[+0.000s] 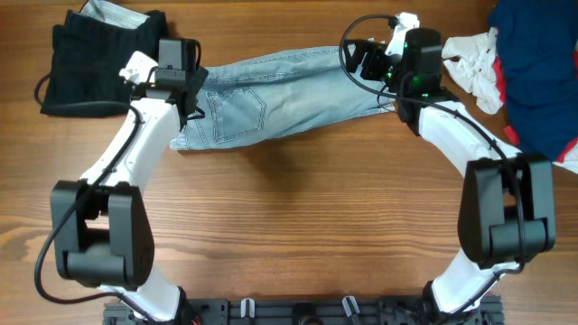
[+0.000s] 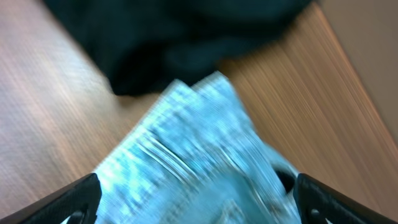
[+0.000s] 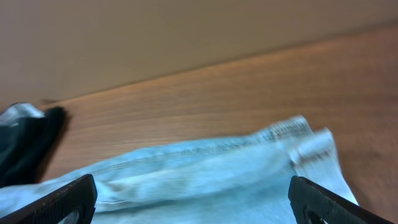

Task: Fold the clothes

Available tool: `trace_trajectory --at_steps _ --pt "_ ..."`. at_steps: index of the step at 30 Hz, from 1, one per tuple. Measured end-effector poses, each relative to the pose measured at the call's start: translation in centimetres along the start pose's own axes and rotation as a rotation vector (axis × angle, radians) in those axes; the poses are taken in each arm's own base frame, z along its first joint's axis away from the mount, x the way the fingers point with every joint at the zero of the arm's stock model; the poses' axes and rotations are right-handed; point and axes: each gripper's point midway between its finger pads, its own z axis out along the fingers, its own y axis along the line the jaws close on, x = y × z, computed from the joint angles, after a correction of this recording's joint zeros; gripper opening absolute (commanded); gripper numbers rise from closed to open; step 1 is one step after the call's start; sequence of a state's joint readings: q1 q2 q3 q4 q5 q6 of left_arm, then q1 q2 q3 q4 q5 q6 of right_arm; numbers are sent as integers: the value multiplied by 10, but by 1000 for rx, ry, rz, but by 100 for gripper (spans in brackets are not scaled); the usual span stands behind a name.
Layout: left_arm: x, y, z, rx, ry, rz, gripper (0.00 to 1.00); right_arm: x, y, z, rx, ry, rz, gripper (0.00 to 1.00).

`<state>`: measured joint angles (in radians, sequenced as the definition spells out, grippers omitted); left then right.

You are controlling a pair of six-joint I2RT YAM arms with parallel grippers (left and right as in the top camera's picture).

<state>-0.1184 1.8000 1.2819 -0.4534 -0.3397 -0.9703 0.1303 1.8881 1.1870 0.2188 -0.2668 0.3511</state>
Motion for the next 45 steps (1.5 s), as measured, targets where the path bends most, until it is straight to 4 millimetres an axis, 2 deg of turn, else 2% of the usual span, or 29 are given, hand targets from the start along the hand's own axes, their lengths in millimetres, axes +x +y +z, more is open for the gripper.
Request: trace_trajectory --at_steps 1,2,3,4,5,8,10,12,15,17,20,22,29,34,40,45 --pt "3 -4 -3 21 21 38 79 -2 4 -2 -14 1 -14 94" --pt "7 -6 -5 32 38 77 70 -2 5 -2 -19 9 -20 86" --pt "11 -7 -7 38 54 106 52 2 5 -2 -23 25 -27 68" --pt "17 -8 -8 42 76 143 7 10 6 -2 -29 55 -28 23" --pt "26 -8 -10 46 105 202 4 11 6 -2 -31 59 -29 13" --pt "42 -6 -13 40 151 277 4 16 19 0 -56 73 -57 4" --pt "48 -7 -11 41 165 294 4 24 35 4 -78 83 -90 4" --pt "53 -7 -10 38 176 300 4 36 60 11 -120 90 -138 4" --pt "56 -6 -8 34 183 286 4 65 94 29 -183 108 -205 5" --pt "56 -6 -8 34 183 279 5 86 104 42 -207 128 -230 4" --pt "56 -6 -8 33 183 275 7 104 100 57 -205 157 -233 4" --pt "56 -6 -8 33 183 272 7 106 95 69 -194 162 -229 4" --pt "56 -6 -8 31 184 249 9 89 94 112 -193 124 -233 4" --pt "56 -6 -8 30 183 244 11 87 93 139 -195 116 -233 4" --pt "56 -6 -8 29 184 226 14 91 79 154 -161 110 -229 4" --pt "55 -9 -8 37 178 211 16 99 54 163 -94 109 -221 4"
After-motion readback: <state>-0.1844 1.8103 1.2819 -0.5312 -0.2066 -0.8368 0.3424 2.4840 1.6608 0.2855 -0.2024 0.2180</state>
